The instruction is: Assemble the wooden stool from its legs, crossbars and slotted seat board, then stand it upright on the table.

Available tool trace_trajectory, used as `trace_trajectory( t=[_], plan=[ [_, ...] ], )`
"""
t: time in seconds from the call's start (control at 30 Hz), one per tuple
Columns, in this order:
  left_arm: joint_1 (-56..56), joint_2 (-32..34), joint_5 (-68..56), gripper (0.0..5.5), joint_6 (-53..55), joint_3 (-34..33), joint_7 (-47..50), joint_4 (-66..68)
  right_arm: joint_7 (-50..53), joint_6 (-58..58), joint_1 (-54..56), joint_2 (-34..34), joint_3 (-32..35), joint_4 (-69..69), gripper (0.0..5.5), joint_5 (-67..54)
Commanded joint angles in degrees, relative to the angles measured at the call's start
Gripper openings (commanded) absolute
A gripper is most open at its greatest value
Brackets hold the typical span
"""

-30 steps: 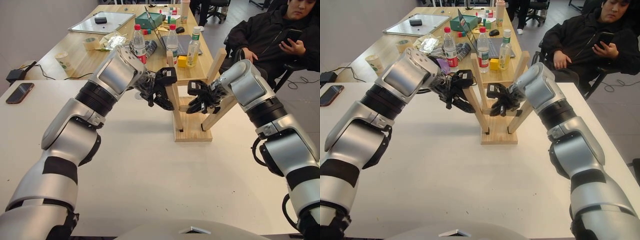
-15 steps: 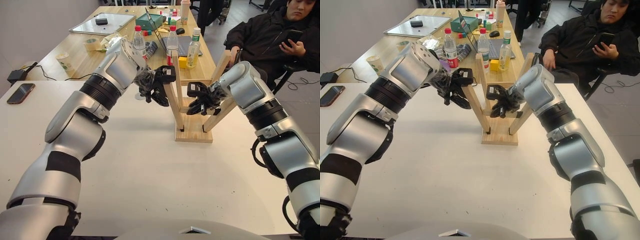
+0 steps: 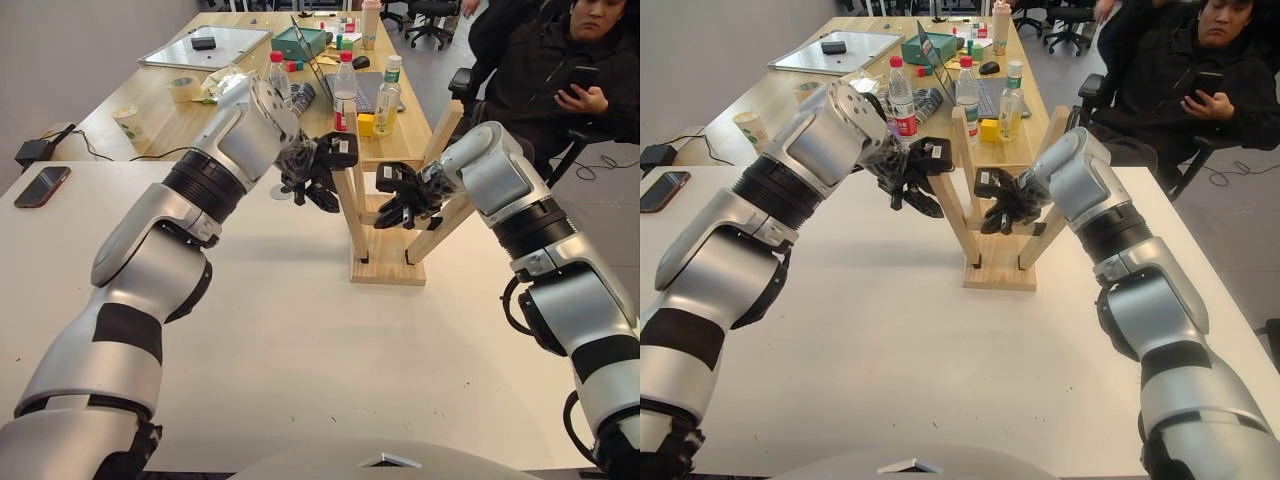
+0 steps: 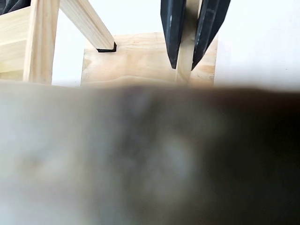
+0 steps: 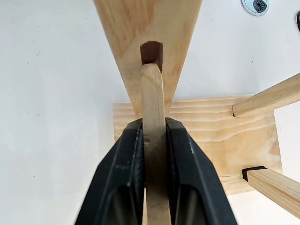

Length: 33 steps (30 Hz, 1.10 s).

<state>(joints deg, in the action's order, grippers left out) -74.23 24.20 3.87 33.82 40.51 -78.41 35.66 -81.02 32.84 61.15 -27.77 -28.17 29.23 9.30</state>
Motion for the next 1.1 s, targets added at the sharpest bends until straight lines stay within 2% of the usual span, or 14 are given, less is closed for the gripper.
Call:
trace_trajectory(
  t=[0.03,0.53,0.67,0.7,0.93,1.1],
  plan=[
    [15.5,-8.2,6.8,2.04,1.4,13.1,-0.4,1.8,-2.4,1.2,-2.3,3.2,-0.1,-0.3,0.44,-3.4],
    [15.3,-11.1,11.4,2.04,-0.6,17.0,-1.9,0.6,-2.6,1.7,-4.0,3.0,-1.4,-1.6,0.44,-2.7],
    [16.2,-11.2,12.2,2.04,-1.1,17.3,-1.8,0.1,-1.1,2.9,-3.6,4.3,0.2,-1.4,0.44,-3.9],
    [16.4,-11.1,12.2,2.04,-1.2,17.1,-1.8,0.0,-0.7,3.4,-3.2,4.7,0.9,-1.3,0.81,-4.3],
    [16.7,-11.9,10.9,2.04,-0.5,14.6,-0.1,1.2,-1.2,5.1,1.0,4.9,3.7,-0.7,1.88,-6.9],
    [16.9,-9.7,5.4,2.04,4.4,7.7,0.4,-4.9,-3.0,7.8,10.0,2.7,9.7,0.2,1.88,-11.8]
  ],
)
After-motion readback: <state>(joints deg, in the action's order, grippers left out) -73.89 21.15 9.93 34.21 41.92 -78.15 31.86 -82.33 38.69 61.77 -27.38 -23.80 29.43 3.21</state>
